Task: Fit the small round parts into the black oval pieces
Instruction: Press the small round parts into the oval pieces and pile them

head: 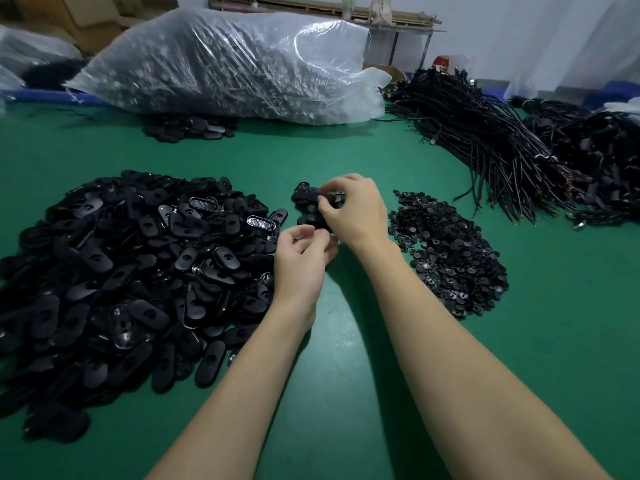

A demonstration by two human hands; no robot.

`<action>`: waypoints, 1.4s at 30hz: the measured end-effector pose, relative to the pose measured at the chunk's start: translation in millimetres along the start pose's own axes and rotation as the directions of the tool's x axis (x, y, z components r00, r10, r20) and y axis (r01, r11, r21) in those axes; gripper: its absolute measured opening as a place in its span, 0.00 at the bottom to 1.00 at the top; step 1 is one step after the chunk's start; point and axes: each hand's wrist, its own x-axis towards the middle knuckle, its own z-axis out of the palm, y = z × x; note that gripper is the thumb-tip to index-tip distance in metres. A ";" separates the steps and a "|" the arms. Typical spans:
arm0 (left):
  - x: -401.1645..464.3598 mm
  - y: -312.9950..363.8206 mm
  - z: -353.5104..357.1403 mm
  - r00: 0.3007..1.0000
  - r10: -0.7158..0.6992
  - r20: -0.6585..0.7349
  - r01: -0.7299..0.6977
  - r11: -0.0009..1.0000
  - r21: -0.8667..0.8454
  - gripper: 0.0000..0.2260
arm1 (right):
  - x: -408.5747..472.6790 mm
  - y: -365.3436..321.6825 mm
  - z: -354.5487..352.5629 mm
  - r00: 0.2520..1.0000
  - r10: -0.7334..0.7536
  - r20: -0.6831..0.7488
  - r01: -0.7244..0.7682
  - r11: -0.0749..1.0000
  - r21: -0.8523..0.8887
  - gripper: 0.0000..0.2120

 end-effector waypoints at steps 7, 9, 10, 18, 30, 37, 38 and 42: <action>-1.1 -3.3 4.5 0.991 0.067 -0.113 -0.055 0.992 0.109 0.05 | 16.2 11.2 26.1 0.963 -0.019 0.269 0.062 0.987 -0.151 0.32; -4.7 -6.6 6.9 0.982 0.143 -0.127 -0.106 0.960 0.258 0.06 | 22.2 13.1 32.2 0.948 -0.018 0.318 0.082 0.979 -0.189 0.32; -5.8 -7.9 8.1 0.978 0.168 -0.123 -0.126 0.948 0.293 0.06 | 24.9 13.0 36.8 0.945 -0.018 0.327 0.090 0.975 -0.204 0.31; -4.7 -9.8 9.2 0.969 0.208 -0.134 -0.139 0.907 0.398 0.06 | 62.2 15.0 58.6 0.977 0.024 0.213 0.027 0.972 -0.233 0.20; -3.5 -8.0 11.3 0.986 0.146 -0.084 -0.121 0.961 0.250 0.02 | 98.0 33.0 48.8 0.969 0.120 0.218 -0.073 0.975 -0.212 0.27; -4.3 -7.5 9.9 0.990 0.124 -0.062 -0.108 0.969 0.220 0.03 | 67.5 13.9 32.5 0.983 -0.174 0.052 0.173 0.984 0.034 0.15; -3.9 -7.1 9.9 0.991 0.123 -0.062 -0.106 0.969 0.222 0.03 | 61.5 9.6 30.7 0.979 -0.201 0.020 0.199 0.978 0.059 0.13; -5.5 -5.3 9.4 0.991 0.125 -0.048 -0.110 0.964 0.243 0.03 | 45.2 -8.8 22.5 0.954 -0.287 0.084 0.268 0.946 0.181 0.06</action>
